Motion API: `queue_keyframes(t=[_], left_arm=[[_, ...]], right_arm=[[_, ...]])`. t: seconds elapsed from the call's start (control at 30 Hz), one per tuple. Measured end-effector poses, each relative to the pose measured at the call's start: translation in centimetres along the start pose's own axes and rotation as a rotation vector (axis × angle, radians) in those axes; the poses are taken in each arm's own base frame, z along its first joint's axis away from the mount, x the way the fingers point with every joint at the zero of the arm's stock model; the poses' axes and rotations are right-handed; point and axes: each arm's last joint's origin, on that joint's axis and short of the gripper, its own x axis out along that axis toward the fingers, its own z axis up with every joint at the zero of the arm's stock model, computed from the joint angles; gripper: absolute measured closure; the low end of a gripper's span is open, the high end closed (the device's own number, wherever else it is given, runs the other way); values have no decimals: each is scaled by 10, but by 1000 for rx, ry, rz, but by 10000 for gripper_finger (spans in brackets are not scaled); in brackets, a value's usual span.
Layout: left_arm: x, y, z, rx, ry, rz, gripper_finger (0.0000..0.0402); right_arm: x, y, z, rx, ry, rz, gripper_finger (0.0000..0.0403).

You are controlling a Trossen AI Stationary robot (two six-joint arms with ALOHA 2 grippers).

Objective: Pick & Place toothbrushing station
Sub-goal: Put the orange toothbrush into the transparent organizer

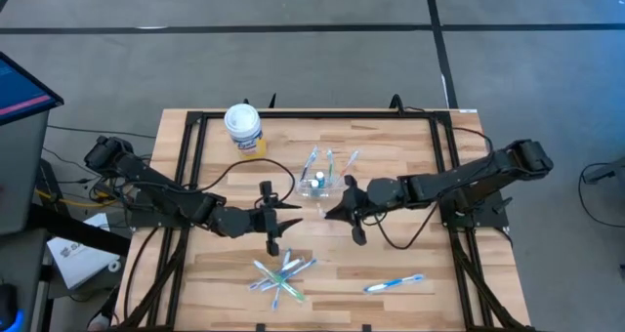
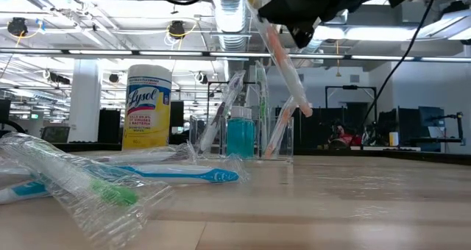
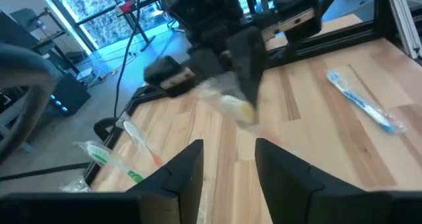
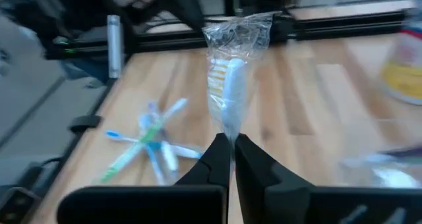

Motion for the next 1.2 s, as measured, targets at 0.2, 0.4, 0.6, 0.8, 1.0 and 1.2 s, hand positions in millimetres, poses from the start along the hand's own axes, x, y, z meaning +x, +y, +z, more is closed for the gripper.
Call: queue_keyframes(t=[0.2, 0.4, 0.6, 0.8, 1.0, 1.2], left_arm=[[0, 0, 0, -51, 0, -1, 272], [0, 0, 0, -99, 1, -1, 274], [-1, -2, 0, -103, 0, -6, 275], [-1, -3, 0, -139, -1, -10, 275], [-1, -4, -6, -136, 11, -23, 275], [-1, -6, -17, -118, 32, -25, 275]], right_arm=[[-13, -7, 8, -21, -33, -113, 403], [-16, -16, 11, -33, -47, -246, 403], [-15, -26, 10, -56, -47, -385, 403], [-16, -36, 12, -63, -54, -435, 403], [-17, -48, 16, -66, -73, -474, 403], [-19, -57, 20, -75, -100, -500, 403]])
